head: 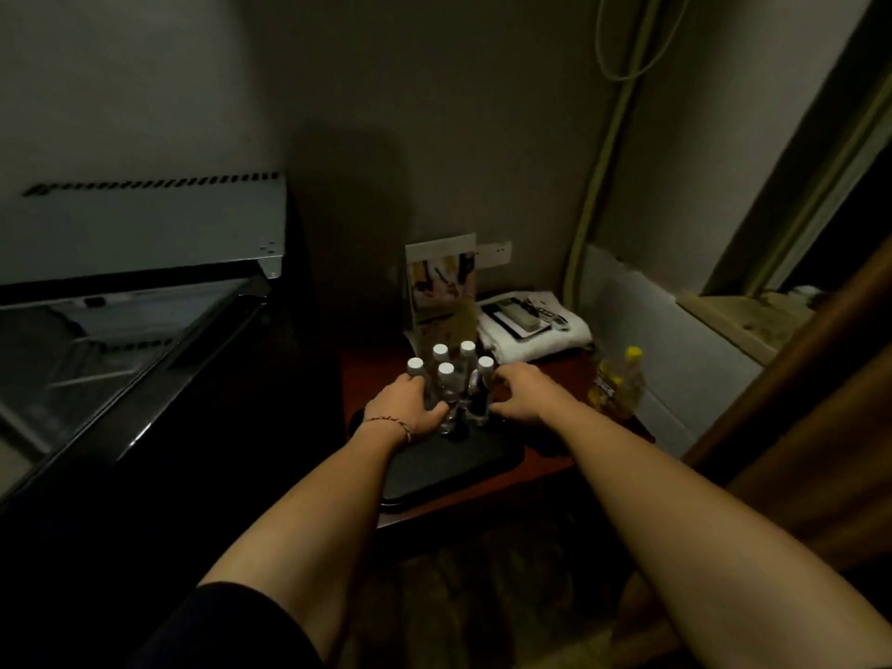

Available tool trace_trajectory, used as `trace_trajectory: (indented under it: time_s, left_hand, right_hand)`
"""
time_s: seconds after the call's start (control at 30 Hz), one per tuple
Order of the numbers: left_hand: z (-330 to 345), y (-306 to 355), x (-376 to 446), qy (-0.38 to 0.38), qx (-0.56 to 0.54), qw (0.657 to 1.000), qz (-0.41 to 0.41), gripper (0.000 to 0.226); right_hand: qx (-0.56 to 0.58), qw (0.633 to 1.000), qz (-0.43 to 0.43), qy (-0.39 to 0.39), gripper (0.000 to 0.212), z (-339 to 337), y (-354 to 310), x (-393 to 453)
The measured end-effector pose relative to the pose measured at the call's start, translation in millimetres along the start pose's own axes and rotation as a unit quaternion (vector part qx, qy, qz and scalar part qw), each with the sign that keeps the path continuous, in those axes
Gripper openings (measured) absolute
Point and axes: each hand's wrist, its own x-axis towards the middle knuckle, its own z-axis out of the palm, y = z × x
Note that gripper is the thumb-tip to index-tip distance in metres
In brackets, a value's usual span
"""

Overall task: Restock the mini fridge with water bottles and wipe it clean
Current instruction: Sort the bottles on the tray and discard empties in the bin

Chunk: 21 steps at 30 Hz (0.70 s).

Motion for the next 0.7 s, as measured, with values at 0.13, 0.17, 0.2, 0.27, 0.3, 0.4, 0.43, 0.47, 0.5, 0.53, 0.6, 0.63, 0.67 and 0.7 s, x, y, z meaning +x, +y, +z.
trace_trajectory:
  time_s: [0.13,0.17,0.2,0.27,0.3,0.4,0.43,0.47,0.5,0.53,0.6,0.63,0.67,0.7]
  left_hand:
    - [3.1,1.2,32.7,0.026,0.002,0.998,-0.062,0.052]
    - [4.0,2.8,40.0,0.032,0.003,0.996,-0.077,0.053]
    - [5.5,4.9,48.0,0.038,0.005,0.995,-0.095,0.054]
    - [9.8,8.5,61.6,0.046,0.001,0.990,-0.131,0.056]
    - [12.4,11.6,69.7,0.049,-0.004,0.988,-0.145,0.058]
    - [19.9,21.1,90.9,0.046,-0.016,0.986,-0.158,0.063]
    - [21.7,23.0,95.0,0.041,-0.015,0.986,-0.159,0.064]
    - [23.9,24.2,99.4,0.035,-0.013,0.986,-0.161,0.065]
    - [25.5,25.0,103.1,0.029,-0.011,0.986,-0.165,0.065]
    - [26.9,23.8,107.2,0.024,-0.009,0.985,-0.170,0.065]
    - [28.9,19.5,114.2,0.014,-0.005,0.983,-0.180,0.065]
    - [29.8,15.9,118.6,0.009,-0.004,0.983,-0.185,0.065]
    - [31.1,11.9,123.3,0.003,-0.002,0.982,-0.188,0.065]
    - [32.5,7.6,128.4,-0.004,0.000,0.982,-0.188,0.065]
  right_hand:
    - [-0.021,0.997,-0.069,-0.022,0.047,-4.5,4.9,50.0]
    - [-0.021,0.996,-0.082,-0.025,0.048,-6.9,8.4,61.5]
    - [-0.022,0.995,-0.099,-0.026,0.048,-10.2,12.3,73.0]
    - [-0.027,0.991,-0.125,-0.032,0.046,-17.0,18.8,91.4]
    - [-0.033,0.990,-0.134,-0.038,0.046,-21.3,23.4,101.0]
    - [-0.047,0.987,-0.148,-0.049,0.041,-30.0,37.3,129.2]
    - [-0.053,0.986,-0.151,-0.050,0.037,-30.9,40.6,137.0]
    - [-0.060,0.985,-0.153,-0.055,0.034,-31.8,43.1,144.3]
    - [-0.064,0.984,-0.155,-0.061,0.032,-31.7,44.8,150.9]
    - [-0.067,0.983,-0.157,-0.068,0.035,-30.6,44.8,157.3]
    - [-0.069,0.980,-0.167,-0.080,0.043,-27.1,43.6,168.0]
    - [-0.070,0.979,-0.170,-0.082,0.045,-25.0,42.4,174.2]
    - [-0.071,0.979,-0.169,-0.085,0.047,-24.1,40.7,179.3]
    - [-0.068,0.980,-0.167,-0.087,0.049,-22.7,39.5,185.1]
